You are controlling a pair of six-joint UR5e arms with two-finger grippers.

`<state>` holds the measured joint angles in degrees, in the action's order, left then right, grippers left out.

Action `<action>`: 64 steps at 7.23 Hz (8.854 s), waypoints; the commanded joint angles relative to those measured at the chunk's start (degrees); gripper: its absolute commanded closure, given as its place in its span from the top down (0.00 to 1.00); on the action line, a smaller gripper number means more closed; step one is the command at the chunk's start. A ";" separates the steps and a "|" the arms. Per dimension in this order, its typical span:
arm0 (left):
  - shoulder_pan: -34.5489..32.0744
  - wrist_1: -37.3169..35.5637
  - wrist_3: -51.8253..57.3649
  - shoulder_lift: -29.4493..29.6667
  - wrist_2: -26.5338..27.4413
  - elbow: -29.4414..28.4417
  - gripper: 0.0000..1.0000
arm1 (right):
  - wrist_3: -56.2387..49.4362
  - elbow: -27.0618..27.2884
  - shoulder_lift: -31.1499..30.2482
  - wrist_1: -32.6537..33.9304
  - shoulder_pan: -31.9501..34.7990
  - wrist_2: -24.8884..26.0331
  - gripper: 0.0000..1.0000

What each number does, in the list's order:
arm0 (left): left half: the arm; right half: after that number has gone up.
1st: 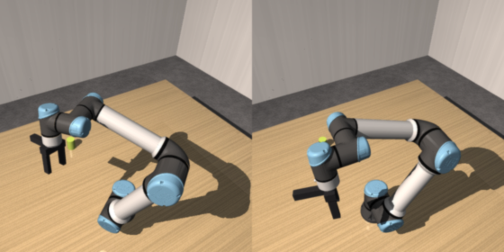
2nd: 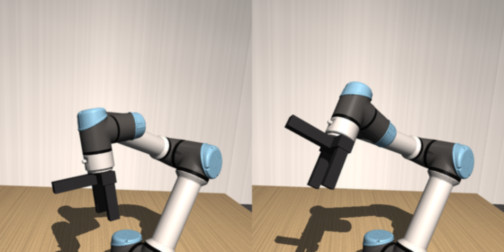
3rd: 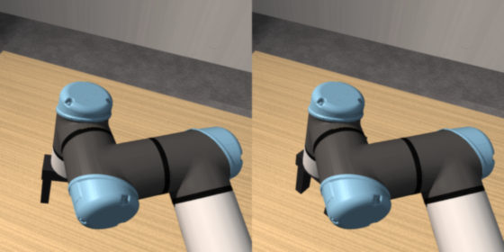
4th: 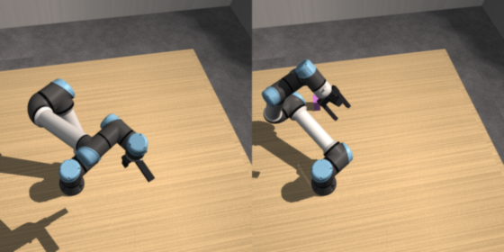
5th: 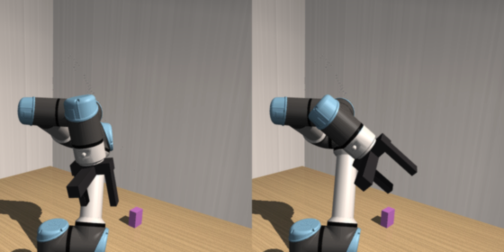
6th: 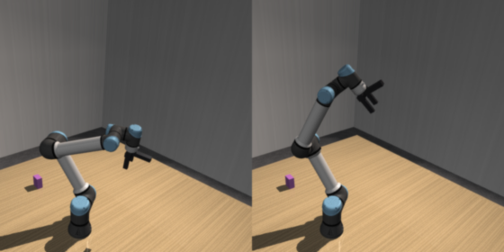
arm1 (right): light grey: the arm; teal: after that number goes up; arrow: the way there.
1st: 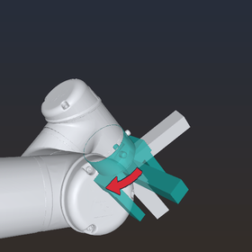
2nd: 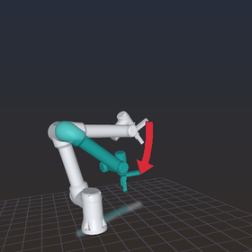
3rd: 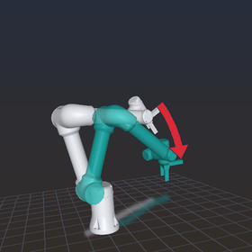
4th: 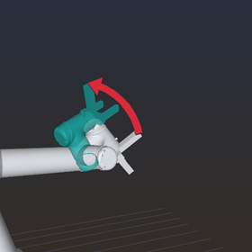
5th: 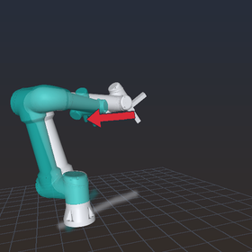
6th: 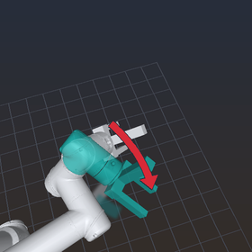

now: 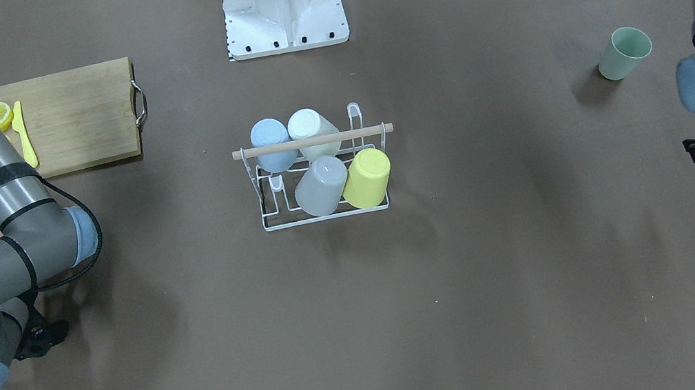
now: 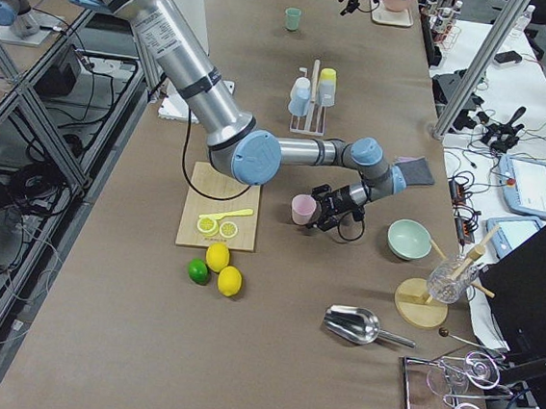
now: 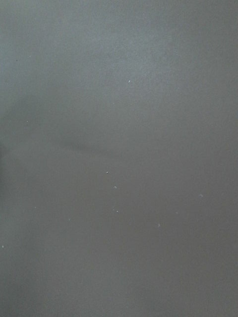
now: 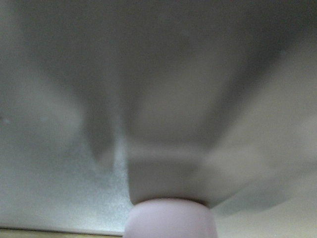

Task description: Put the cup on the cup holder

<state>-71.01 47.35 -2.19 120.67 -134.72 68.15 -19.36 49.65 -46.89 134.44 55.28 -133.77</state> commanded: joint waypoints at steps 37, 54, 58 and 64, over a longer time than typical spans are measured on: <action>12.74 -14.03 23.11 -7.12 -5.03 -2.93 0.97 | 34.61 34.19 -6.10 -60.54 14.25 3.16 0.00; 15.64 -18.08 28.12 -9.31 -4.68 -2.93 0.31 | 57.06 34.66 -16.85 -141.33 -20.19 53.23 0.00; 15.47 -18.78 28.38 -8.96 -4.50 -2.85 0.07 | 55.67 25.80 -14.21 -156.00 -25.99 60.18 0.00; 7.84 -18.17 28.03 -7.03 -4.86 4.52 0.00 | 53.28 18.21 -9.99 -160.72 -26.45 62.75 0.00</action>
<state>-60.69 29.08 26.09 113.15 -139.93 70.51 34.01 69.75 -57.87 -26.27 28.69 -71.10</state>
